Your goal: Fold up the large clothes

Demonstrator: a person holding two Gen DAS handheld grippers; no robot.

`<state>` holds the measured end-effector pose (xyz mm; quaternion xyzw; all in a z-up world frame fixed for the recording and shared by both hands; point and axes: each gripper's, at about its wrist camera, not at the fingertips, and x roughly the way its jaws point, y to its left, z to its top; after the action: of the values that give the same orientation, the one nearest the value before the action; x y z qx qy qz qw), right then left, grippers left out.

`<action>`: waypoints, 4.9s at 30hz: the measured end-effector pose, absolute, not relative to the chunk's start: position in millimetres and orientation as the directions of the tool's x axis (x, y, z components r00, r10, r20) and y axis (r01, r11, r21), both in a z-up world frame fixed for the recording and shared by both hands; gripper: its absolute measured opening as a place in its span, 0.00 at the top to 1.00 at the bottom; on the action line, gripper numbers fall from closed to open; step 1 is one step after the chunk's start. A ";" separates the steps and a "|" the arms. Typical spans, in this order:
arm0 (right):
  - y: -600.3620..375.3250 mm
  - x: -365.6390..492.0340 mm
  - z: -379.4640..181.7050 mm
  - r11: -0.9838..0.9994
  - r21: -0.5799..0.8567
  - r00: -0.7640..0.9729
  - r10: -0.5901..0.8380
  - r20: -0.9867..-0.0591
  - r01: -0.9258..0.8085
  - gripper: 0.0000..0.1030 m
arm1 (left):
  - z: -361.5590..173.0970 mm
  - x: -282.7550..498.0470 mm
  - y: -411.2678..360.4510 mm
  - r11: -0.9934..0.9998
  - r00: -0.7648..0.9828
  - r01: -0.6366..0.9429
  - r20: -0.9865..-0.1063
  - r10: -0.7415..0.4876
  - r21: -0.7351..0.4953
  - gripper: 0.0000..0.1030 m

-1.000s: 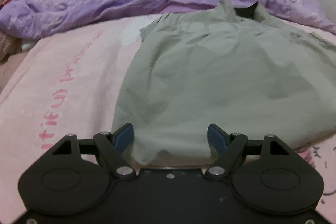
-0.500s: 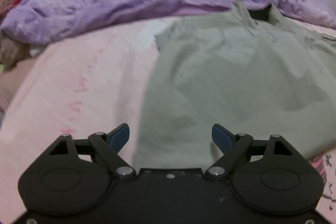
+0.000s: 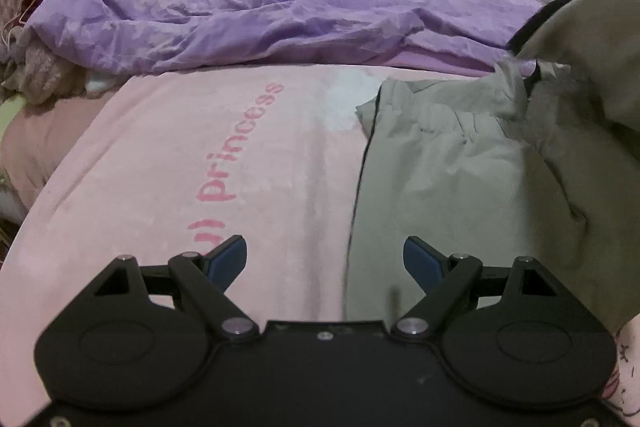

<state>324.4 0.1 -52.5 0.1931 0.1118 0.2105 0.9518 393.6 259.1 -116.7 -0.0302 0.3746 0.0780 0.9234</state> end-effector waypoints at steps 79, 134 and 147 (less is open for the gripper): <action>-17.8 320.5 -169.9 0.965 0.189 0.832 0.252 -0.494 -0.179 1.00 | -144.1 400.6 185.7 0.997 0.695 -0.074 -0.715 0.074 0.030 0.13; -20.1 644.1 -176.1 0.937 0.349 0.836 0.206 -0.508 -0.018 0.73 | -183.4 684.0 251.5 0.960 0.757 -0.280 -0.621 0.206 -0.023 0.01; -61.1 499.7 -115.6 0.910 0.396 0.880 0.286 -0.379 -0.125 0.78 | -117.1 557.1 221.1 0.969 0.763 -0.238 -0.605 0.227 0.065 0.03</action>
<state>499.7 -61.1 -115.6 0.1833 0.2196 0.1078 0.9522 557.1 221.1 -117.1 -0.0079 0.3210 0.1238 0.9389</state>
